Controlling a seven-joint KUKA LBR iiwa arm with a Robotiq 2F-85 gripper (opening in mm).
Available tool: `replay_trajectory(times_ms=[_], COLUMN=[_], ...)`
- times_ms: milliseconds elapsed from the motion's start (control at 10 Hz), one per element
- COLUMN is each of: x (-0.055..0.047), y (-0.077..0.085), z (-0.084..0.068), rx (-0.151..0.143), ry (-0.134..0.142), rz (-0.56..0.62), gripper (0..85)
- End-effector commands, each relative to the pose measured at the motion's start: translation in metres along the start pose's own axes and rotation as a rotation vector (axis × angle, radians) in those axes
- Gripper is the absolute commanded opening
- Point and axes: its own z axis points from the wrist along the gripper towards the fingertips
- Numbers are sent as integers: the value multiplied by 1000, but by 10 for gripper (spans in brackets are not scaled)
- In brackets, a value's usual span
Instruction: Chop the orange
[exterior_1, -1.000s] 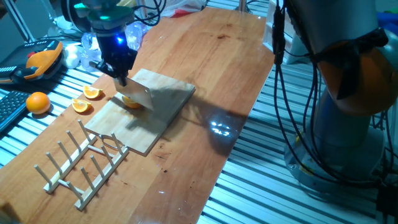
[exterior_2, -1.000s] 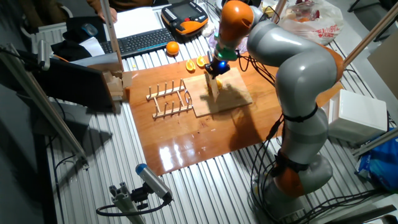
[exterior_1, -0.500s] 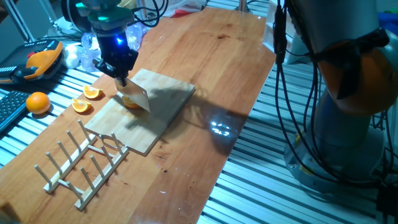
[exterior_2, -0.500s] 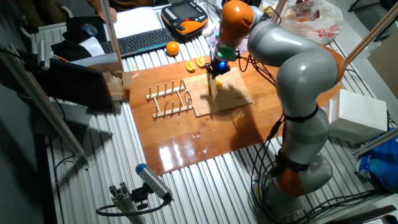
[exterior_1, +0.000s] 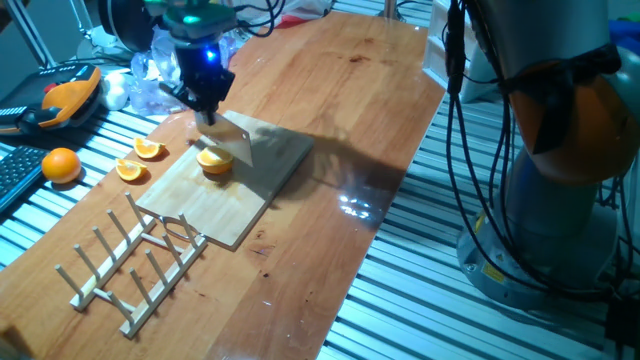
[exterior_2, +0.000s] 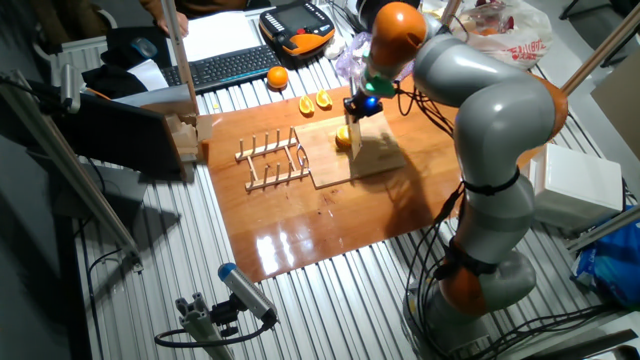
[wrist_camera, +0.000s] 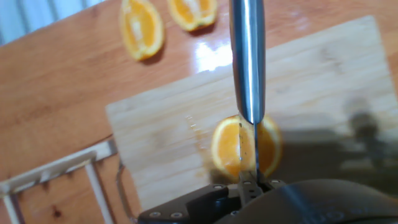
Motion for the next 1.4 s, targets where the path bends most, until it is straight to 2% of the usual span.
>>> replay_trajectory(times_ms=[0, 200, 400, 600, 700, 900, 1300], x=[0, -4, -16, -24, -26, -26, -29], y=[1, 4, 0, -2, -1, 1, 1], z=[0, 4, 13, 21, 23, 26, 30], rx=[-5, -4, 6, -1, -2, 30, 37], ry=[-7, -19, -25, -15, -18, -46, -48], rz=[-9, -59, -80, -89, -92, -106, -110], gripper=[0, 0, 0, 0, 0, 0, 0])
